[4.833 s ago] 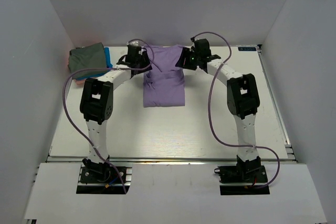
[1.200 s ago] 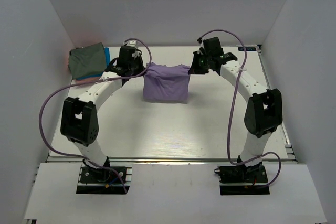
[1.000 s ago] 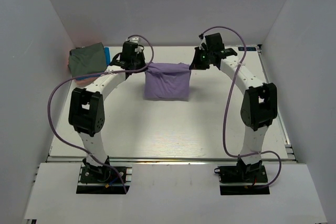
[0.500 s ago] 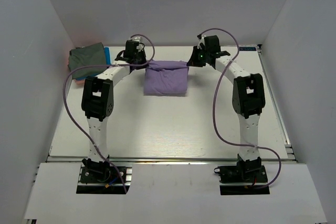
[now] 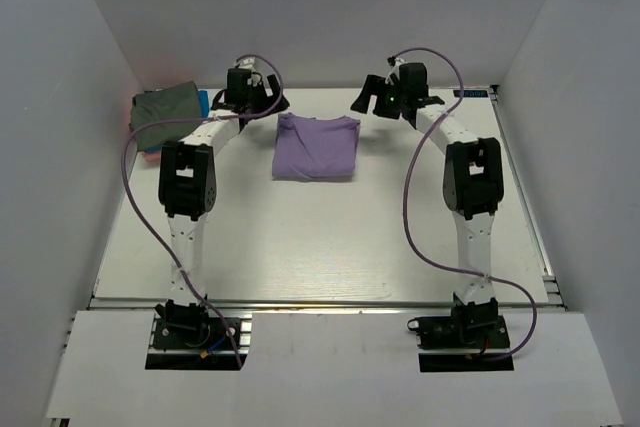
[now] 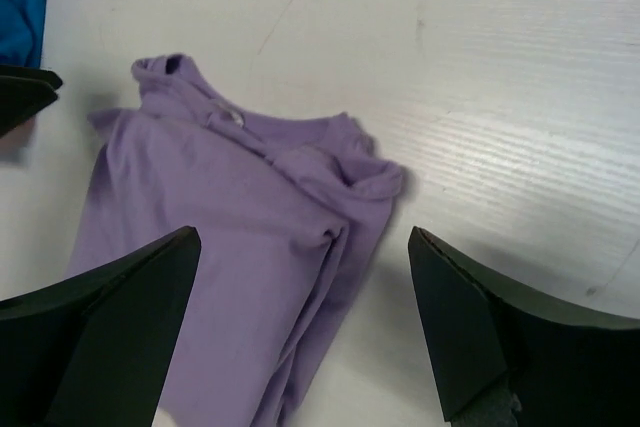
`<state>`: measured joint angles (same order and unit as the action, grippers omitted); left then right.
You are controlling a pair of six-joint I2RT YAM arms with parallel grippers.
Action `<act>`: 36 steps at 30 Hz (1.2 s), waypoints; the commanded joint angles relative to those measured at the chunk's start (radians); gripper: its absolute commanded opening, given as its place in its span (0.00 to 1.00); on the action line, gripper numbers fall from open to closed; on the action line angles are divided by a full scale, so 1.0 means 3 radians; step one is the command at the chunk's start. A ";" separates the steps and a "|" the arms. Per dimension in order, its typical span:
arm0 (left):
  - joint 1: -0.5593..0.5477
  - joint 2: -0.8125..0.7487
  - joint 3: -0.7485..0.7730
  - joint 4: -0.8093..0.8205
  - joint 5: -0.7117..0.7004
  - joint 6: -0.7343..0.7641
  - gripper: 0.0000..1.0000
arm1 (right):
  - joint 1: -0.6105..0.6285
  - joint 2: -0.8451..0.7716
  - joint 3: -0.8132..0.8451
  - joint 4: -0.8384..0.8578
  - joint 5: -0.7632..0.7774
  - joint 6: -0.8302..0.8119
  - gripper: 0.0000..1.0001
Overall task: Fold and stack the t-shirts
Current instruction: Fold the long partially folded tshirt into a neat square
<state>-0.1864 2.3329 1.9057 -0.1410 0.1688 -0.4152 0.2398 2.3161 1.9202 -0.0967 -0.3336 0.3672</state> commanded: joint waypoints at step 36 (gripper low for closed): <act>-0.0105 0.0600 0.0402 0.0066 0.0793 0.0193 1.00 | 0.0024 0.0441 0.0078 0.0343 -0.0632 0.0322 0.90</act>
<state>-0.2237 2.5652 2.0449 -0.0147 0.4435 -0.3489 0.2531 2.5061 1.9526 0.0814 -0.5392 0.5560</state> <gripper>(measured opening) 0.995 0.902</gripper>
